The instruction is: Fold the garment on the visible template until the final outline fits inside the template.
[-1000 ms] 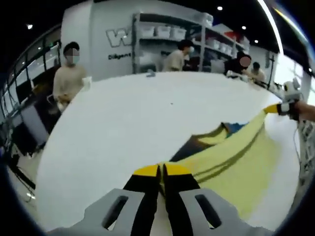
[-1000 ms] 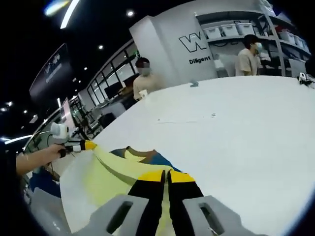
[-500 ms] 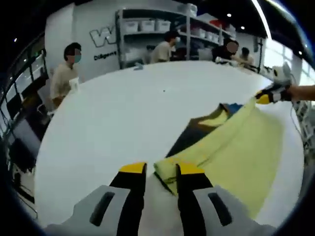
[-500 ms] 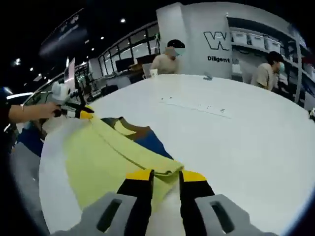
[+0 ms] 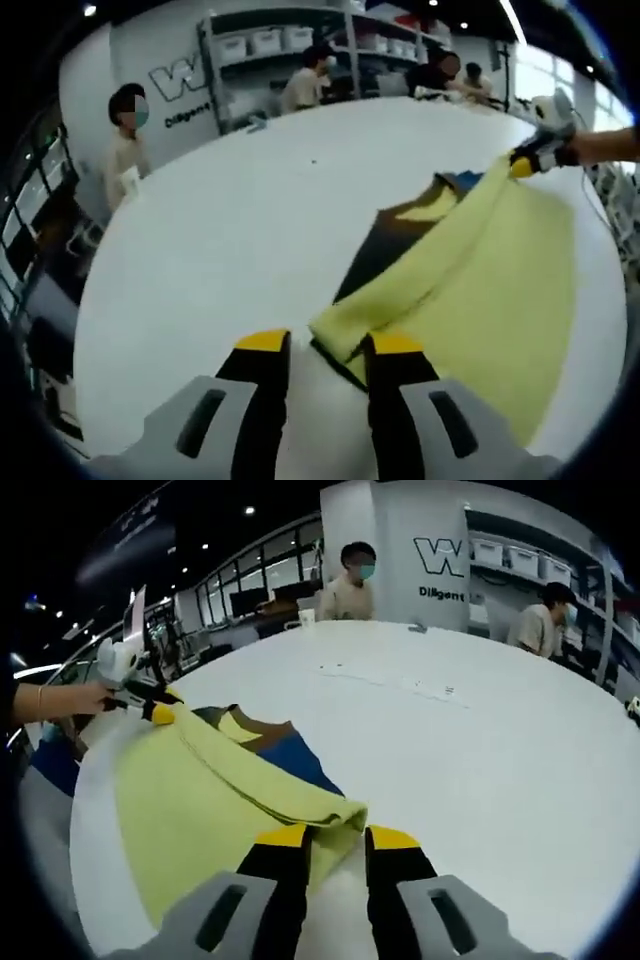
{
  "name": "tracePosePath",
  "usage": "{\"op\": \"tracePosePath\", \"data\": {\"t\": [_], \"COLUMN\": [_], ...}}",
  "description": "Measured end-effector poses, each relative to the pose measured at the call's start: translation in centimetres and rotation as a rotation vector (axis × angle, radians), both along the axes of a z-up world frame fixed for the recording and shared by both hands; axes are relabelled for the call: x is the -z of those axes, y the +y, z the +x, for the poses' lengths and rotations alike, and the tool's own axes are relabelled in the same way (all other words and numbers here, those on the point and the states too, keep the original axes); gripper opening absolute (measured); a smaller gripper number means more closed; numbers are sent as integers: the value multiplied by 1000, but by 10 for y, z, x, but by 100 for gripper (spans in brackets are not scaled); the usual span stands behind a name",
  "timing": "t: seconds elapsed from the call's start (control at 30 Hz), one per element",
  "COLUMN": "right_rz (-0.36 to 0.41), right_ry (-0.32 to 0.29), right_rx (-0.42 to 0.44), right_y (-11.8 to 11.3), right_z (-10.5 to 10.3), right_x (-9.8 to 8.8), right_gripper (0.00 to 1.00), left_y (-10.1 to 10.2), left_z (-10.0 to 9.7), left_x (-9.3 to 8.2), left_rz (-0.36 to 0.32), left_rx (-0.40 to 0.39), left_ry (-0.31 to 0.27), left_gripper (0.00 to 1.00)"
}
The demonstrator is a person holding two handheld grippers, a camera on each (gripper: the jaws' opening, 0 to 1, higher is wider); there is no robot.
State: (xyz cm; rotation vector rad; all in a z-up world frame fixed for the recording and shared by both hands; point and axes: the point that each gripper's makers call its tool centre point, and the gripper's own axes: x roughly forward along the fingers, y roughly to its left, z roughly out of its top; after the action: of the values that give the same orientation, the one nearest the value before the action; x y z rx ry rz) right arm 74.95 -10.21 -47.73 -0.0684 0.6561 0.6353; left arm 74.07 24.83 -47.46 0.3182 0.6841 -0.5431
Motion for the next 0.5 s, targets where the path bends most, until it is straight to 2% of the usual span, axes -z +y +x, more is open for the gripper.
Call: {"op": "tracePosePath", "data": {"t": [0.07,0.17,0.2,0.27,0.3,0.4,0.5], "right_rz": [7,82,96,124,141,142,155], "right_ry": [1,18,23,25,32,39,53], "right_rx": [11,75,89,107,121,126,145], "right_y": [0,2,1,1,0,0,0], "right_z": [1,11,13,19,21,19,21], "right_x": [-1,-4,-5,-6,-6,-3,0], "right_gripper": [14,12,11,9,8,7,6], "left_y": [-4,-8,-2,11,14,13,14], "left_z": [0,9,17,26,27,27,22], "left_x": [-1,-14,-17,-19,-20,-17,-10], "left_rz": [-19,-172,-212,-217,-197,-227,-211], "left_rx": [-10,-121,-170,-236,-221,-210,-205], "left_ry": [5,-11,-25,-48,-55,-27,2], "left_gripper": [24,21,20,22,24,23,25]}}
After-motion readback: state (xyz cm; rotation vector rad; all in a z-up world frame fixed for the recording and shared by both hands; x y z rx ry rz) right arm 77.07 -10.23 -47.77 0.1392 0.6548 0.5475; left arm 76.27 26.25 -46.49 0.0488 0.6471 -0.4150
